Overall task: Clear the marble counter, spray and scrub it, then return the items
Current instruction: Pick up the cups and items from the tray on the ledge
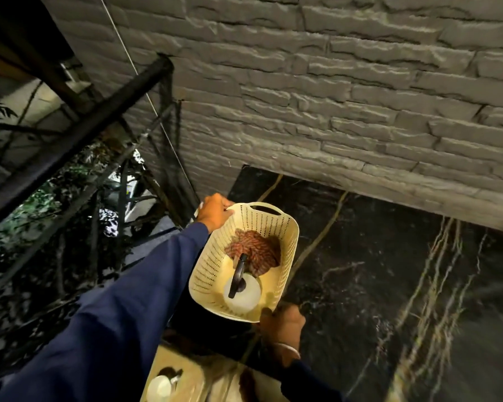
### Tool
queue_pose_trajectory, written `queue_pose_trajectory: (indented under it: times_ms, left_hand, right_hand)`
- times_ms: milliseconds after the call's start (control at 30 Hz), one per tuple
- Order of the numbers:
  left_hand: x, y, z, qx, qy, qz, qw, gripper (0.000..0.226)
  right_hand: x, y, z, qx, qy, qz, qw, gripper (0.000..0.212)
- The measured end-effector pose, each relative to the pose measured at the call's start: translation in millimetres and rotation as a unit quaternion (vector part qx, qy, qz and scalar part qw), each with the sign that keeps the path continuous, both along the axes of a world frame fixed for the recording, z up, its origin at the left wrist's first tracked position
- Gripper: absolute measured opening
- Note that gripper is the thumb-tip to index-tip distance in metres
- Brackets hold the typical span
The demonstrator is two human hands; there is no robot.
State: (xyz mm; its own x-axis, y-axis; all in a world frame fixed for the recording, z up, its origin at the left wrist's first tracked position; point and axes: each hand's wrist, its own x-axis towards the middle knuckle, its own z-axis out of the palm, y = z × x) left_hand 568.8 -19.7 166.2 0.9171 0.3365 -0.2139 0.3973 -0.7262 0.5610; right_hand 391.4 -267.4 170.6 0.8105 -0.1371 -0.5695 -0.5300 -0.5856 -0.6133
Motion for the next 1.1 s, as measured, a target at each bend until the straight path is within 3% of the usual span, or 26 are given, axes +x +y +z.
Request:
queue_pose_trajectory:
  times_ms: [267, 433, 533, 700, 867, 1000, 1100]
  left_hand:
    - [0, -5, -3, 0.025, -0.015, -0.018, 0.999, 0.029]
    - [-12, -12, 7, 0.045, -0.009, -0.079, 0.996, 0.036]
    - [-35, -15, 17, 0.039, -0.018, -0.062, 0.997, 0.040]
    - [-118, -15, 38, 0.013, -0.063, 0.038, 0.997, 0.038]
    - [-227, -27, 49, 0.003, -0.145, 0.130, 0.981, 0.027]
    - [-319, -31, 34, 0.010, -0.119, 0.220, 0.968, 0.023]
    - [-383, -28, 25, -0.005, -0.114, 0.262, 0.958, 0.024]
  right_hand:
    - [8, -4, 6, -0.057, 0.026, 0.021, 0.998, 0.039]
    - [23, -15, 3, -0.088, 0.022, 0.104, 0.990, 0.048]
    - [26, -23, 9, -0.090, -0.038, 0.139, 0.985, 0.047]
    - [15, -36, 29, -0.013, -0.186, 0.140, 0.972, 0.039]
    - [-10, -19, 67, 0.043, -0.391, 0.143, 0.908, 0.032]
    - [-43, 15, 82, 0.100, -0.465, 0.240, 0.846, 0.011]
    - [-73, 49, 89, 0.156, -0.467, 0.312, 0.813, 0.009]
